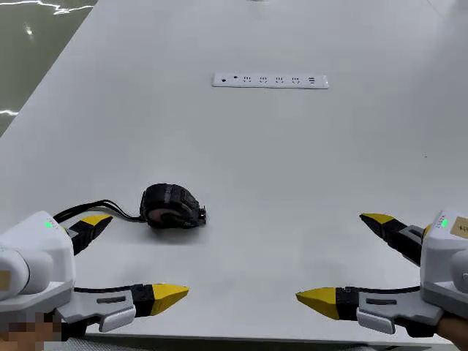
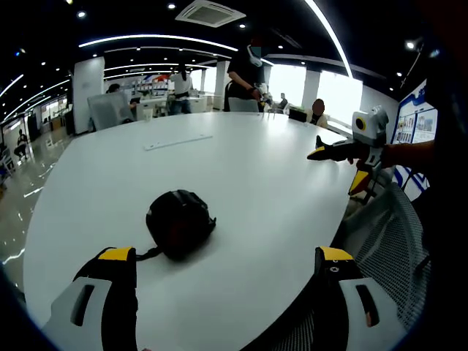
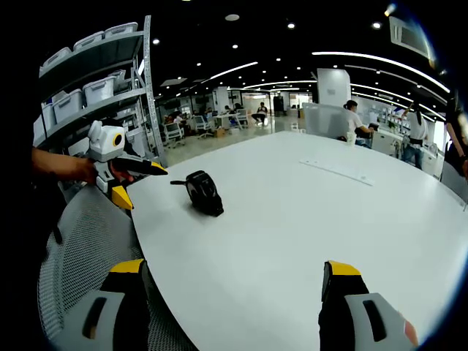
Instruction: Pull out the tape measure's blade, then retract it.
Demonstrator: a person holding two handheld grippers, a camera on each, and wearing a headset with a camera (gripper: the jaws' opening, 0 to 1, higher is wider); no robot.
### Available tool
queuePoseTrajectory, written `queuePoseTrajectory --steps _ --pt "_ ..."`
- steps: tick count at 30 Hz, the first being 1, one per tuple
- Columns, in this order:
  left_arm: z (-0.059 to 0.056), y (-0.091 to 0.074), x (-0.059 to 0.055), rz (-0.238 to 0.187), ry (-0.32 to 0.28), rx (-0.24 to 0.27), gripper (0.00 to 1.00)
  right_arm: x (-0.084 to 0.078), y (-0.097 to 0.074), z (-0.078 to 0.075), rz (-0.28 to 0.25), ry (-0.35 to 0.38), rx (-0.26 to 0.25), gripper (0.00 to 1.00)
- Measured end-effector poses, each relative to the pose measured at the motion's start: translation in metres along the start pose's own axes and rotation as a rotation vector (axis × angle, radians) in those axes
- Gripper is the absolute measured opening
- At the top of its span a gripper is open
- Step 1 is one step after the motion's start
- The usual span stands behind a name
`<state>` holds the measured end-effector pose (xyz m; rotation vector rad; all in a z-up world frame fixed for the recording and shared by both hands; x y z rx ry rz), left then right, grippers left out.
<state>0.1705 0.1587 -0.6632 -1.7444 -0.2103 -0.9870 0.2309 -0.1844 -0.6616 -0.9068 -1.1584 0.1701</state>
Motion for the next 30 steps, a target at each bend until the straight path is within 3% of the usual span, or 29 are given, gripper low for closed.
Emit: queuePoseTrajectory --steps 15,30 --pt "0.004 0.002 0.005 0.022 0.031 -0.012 0.99 0.0 0.003 -0.004 0.027 -0.019 0.008 0.99" --pt "0.014 0.007 0.011 0.05 0.071 -0.03 0.99 0.003 0.011 -0.011 0.064 -0.046 0.047 0.99"
Point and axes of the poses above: the centre of the closed fingertips' face, and the gripper's own axes: y roughly forward along the fingers, z roughly to its left, x roughly out of its top, the point moved 10 cm from there along -y, roughly backward along the fingers, and after that the axes turned 13 degrees about z, right-handed, at the moved point
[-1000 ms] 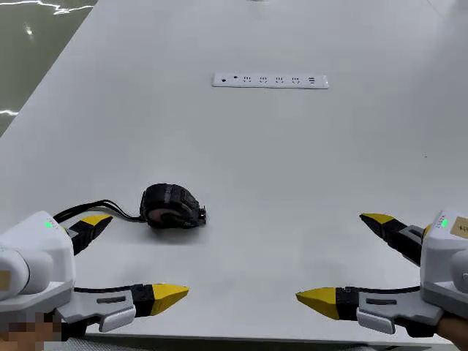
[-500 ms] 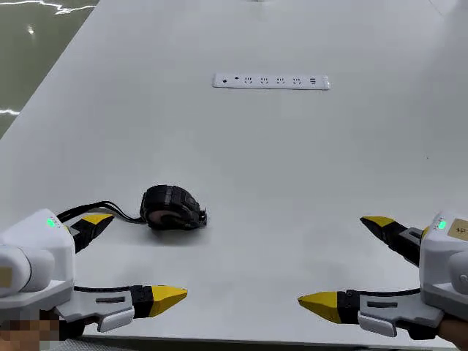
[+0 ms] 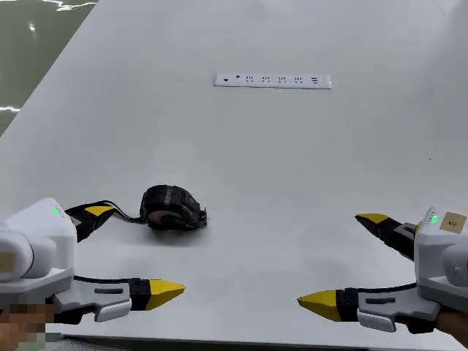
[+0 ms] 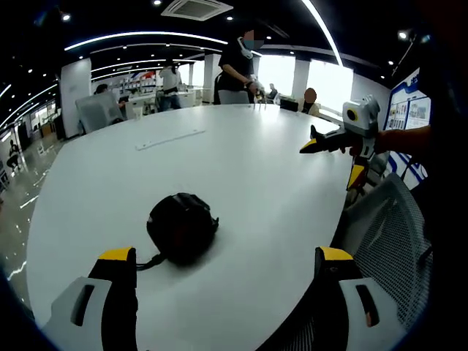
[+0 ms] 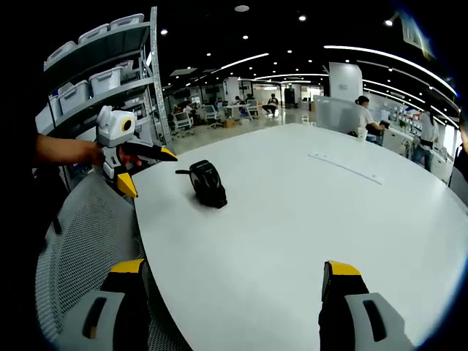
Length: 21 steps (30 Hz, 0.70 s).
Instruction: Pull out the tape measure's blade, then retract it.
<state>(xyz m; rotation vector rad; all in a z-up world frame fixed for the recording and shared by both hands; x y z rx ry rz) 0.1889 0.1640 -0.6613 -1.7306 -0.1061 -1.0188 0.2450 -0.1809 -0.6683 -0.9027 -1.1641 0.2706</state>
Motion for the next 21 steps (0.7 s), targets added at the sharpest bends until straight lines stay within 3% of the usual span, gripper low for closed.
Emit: queuePoseTrajectory --steps 21 --pt "0.024 0.009 0.012 0.047 0.062 -0.039 0.98 0.015 0.02 -0.012 0.022 -0.084 0.057 0.95"
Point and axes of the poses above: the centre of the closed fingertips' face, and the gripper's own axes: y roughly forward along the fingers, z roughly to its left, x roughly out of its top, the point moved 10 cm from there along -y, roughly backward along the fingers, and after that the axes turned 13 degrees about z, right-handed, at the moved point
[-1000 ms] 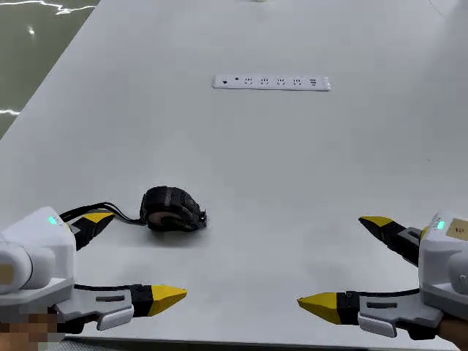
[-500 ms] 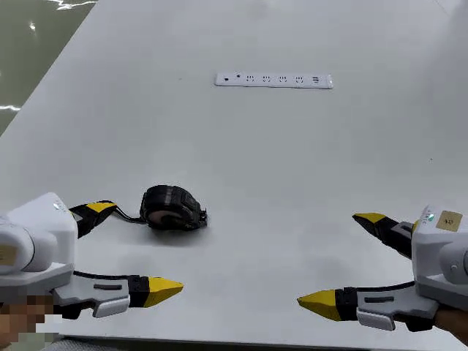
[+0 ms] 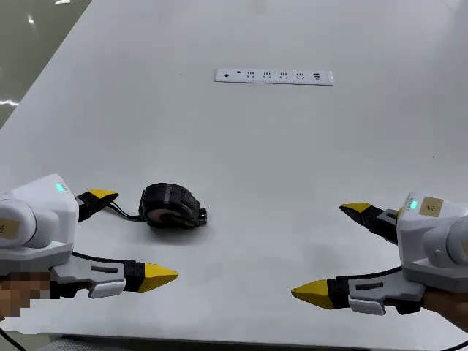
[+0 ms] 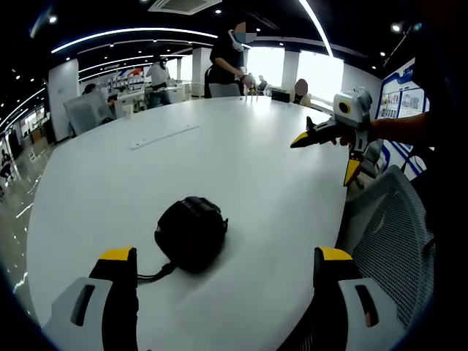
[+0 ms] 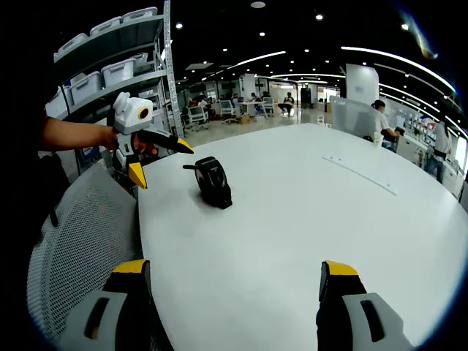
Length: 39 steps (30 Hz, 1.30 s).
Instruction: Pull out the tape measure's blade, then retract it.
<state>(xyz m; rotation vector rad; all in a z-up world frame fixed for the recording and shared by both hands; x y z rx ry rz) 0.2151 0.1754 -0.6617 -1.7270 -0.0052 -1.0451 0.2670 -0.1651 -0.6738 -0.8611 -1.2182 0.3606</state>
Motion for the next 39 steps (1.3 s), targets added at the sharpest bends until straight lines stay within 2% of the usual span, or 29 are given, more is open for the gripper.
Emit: queuePoseTrajectory --steps 20,32,35,39 --pt "0.022 0.009 0.011 0.052 0.069 -0.031 0.92 0.015 0.023 -0.018 0.04 -0.072 0.049 0.94" --pt "0.032 0.018 0.016 0.094 0.13 -0.062 0.8 0.025 0.041 -0.026 0.076 -0.142 0.1 0.9" --pt "0.034 0.019 0.017 0.112 0.155 -0.085 0.73 0.028 0.048 -0.027 0.085 -0.167 0.115 0.88" --pt "0.038 0.022 0.02 0.134 0.181 -0.089 0.7 0.033 0.055 -0.028 0.077 -0.204 0.132 0.86"
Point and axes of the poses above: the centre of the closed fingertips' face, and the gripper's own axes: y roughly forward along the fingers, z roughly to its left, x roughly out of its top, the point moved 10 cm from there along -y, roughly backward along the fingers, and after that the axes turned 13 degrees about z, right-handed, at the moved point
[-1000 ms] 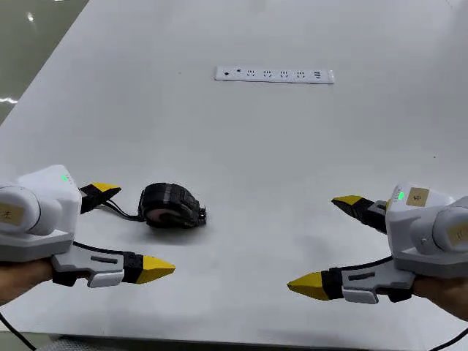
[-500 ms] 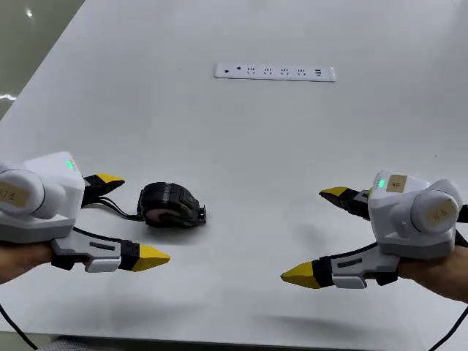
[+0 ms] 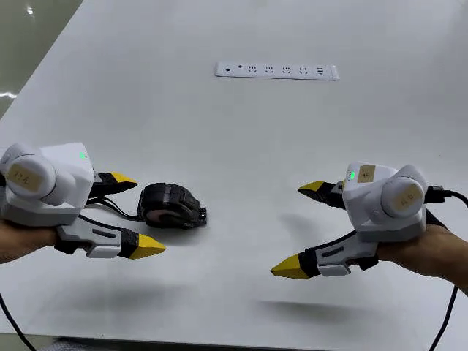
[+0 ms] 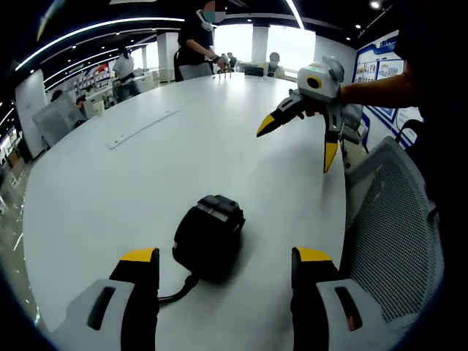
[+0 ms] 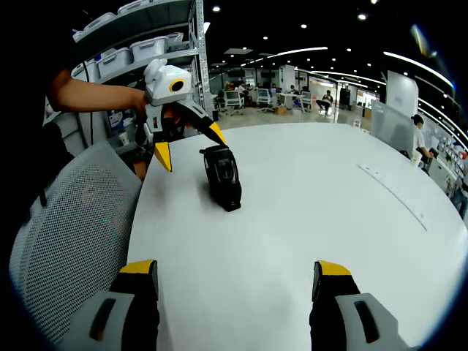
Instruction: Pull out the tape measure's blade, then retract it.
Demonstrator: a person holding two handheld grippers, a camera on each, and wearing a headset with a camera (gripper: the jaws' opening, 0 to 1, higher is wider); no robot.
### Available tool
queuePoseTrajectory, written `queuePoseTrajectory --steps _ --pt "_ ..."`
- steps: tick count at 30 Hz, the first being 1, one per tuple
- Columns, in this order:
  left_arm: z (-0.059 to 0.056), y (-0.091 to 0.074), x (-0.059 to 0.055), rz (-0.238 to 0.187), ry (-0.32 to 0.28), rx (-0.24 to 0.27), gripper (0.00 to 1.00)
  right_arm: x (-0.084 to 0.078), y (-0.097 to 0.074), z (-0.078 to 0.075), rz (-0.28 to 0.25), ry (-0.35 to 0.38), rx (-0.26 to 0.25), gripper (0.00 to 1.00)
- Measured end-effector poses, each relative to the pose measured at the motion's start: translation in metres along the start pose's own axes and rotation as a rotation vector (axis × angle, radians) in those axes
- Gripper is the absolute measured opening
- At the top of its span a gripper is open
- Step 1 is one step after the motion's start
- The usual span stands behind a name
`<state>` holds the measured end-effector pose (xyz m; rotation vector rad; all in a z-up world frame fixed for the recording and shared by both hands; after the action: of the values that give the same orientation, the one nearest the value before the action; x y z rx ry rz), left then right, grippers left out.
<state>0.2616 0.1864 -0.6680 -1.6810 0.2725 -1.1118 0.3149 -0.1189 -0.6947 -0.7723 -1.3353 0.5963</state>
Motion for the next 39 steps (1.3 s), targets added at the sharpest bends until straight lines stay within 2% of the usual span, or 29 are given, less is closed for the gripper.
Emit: queuePoseTrajectory --steps 8,19,31,39 --pt "0.01 0.002 0.005 0.014 0.051 0.0 0.62 0.01 0.011 -0.006 -0.003 -0.068 0.031 0.78" --pt "0.02 0.01 0.013 0.074 0.136 -0.036 0.5 0.024 0.029 -0.011 0.015 -0.171 0.075 0.64" --pt "0.03 0.015 0.013 0.16 0.213 -0.076 0.38 0.043 0.05 -0.013 0.018 -0.248 0.12 0.49" --pt "0.037 0.018 0.013 0.194 0.257 -0.092 0.32 0.057 0.064 -0.016 0.009 -0.276 0.136 0.39"
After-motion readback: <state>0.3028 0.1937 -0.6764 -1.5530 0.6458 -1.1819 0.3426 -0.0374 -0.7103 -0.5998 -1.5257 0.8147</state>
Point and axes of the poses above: the centre of the closed fingertips' face, and the gripper's own axes: y roughly forward along the fingers, z roughly to its left, x roughly out of its top, the point moved 10 cm from there along -y, roughly backward along the fingers, and after that the axes turned 13 degrees about z, right-handed, at the moved point
